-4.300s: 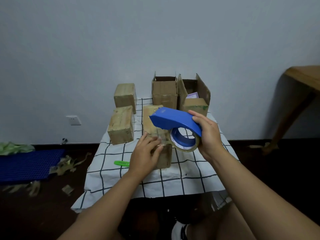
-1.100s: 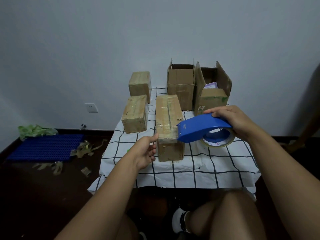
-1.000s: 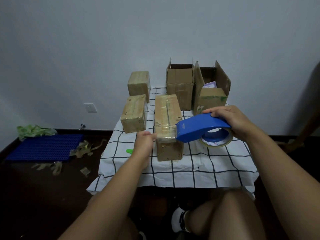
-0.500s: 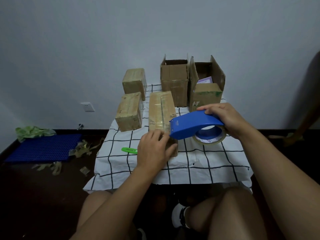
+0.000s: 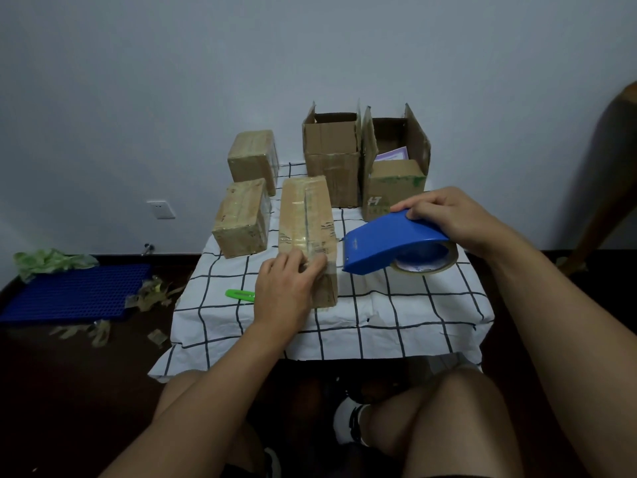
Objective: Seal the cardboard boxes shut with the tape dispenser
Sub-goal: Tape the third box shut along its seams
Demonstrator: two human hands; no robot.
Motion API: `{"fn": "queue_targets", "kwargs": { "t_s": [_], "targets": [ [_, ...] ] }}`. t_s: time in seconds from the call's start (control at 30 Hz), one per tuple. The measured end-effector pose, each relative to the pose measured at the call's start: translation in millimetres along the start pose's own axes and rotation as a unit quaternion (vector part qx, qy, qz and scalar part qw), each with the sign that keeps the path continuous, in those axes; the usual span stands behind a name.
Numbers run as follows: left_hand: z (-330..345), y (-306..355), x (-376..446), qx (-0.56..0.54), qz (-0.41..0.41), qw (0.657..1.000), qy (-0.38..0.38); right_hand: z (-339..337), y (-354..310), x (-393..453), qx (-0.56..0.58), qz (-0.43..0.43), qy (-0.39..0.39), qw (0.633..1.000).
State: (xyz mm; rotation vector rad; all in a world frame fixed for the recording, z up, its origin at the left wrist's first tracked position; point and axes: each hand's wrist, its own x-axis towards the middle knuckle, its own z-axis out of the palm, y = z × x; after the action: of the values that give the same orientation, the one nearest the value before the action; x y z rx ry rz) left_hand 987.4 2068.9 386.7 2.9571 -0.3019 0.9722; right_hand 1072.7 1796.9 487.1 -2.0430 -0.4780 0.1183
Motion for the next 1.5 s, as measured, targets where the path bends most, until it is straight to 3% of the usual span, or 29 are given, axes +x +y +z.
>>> {"fn": "queue_targets", "kwargs": {
  "t_s": [0.23,0.43,0.57,0.6,0.77,0.87,0.97,1.3,1.5],
  "targets": [
    [-6.4,4.1,1.5,-0.006,-0.013,0.999,-0.031,15.3,-38.1,13.4,-0.141,-0.007,-0.057,0.988],
    [-7.6,3.7,2.5,-0.025,-0.007,0.999,-0.024,29.8,-57.4,11.9,-0.189,-0.022,-0.03,0.981],
    [-11.0,0.8,2.1,-0.028,-0.022,0.999,-0.011,38.5,-42.4,2.0,-0.392,0.029,-0.024,0.919],
    [-11.1,0.7,2.0,-0.033,-0.019,0.999,-0.008,37.9,-32.5,-3.8,-0.398,0.049,-0.007,0.916],
    [-19.3,10.8,12.9,-0.091,-0.063,0.993,-0.03,23.8,-18.5,-10.6,-0.25,0.014,0.161,0.955],
    [-19.2,10.3,18.4,-0.116,-0.099,0.987,-0.06,37.8,-17.0,-8.3,-0.182,0.016,0.176,0.967],
    [-16.0,5.9,27.0,-0.138,-0.083,0.984,-0.077,51.0,-10.7,-5.8,-0.119,0.028,0.199,0.972],
    [-6.0,10.8,35.6,-0.142,-0.135,0.979,-0.06,73.4,2.8,5.4,0.013,0.025,0.363,0.931],
    [-2.5,31.1,32.7,-0.103,-0.136,0.985,-0.006,89.5,1.1,8.0,0.081,-0.013,0.382,0.921]
  ]
}}
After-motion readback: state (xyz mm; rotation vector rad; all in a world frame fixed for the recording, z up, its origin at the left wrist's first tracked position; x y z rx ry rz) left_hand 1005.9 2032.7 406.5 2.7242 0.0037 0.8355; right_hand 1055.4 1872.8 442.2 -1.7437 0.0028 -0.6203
